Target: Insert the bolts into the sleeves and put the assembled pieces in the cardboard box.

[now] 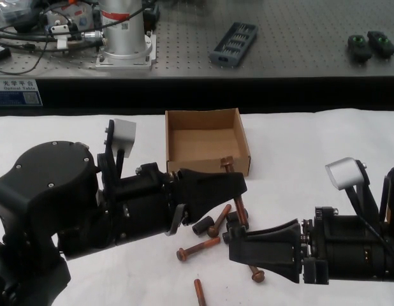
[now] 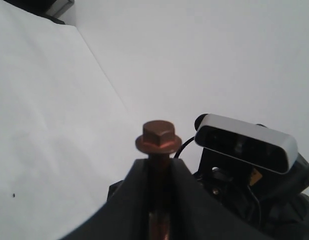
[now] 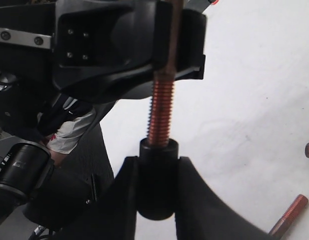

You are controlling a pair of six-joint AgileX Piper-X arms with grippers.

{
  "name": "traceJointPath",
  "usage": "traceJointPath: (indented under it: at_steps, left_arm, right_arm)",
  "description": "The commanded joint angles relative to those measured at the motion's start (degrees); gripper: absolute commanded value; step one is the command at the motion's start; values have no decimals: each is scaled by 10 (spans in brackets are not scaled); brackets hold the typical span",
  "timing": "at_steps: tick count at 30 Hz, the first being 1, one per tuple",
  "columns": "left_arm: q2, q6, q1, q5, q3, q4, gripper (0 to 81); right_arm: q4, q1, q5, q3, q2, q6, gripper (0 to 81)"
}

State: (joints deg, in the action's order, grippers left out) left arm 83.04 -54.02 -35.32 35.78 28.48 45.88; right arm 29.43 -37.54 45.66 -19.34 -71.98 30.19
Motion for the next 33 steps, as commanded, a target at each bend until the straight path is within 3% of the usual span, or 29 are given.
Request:
traceJointPath:
  at_steps: [1, 15, 33]
  left_arm:
    - [0, -1, 1, 10, 4, 10, 6]
    - [0, 19, 1, 12, 4, 5, 6]
    - [0, 39, 20, 83, 4, -27, 6]
  right_arm:
    - [9, 1, -1, -4, 2, -6, 16]
    - [9, 1, -1, -4, 2, -6, 16]
    - [9, 1, -1, -4, 2, -11, 16]
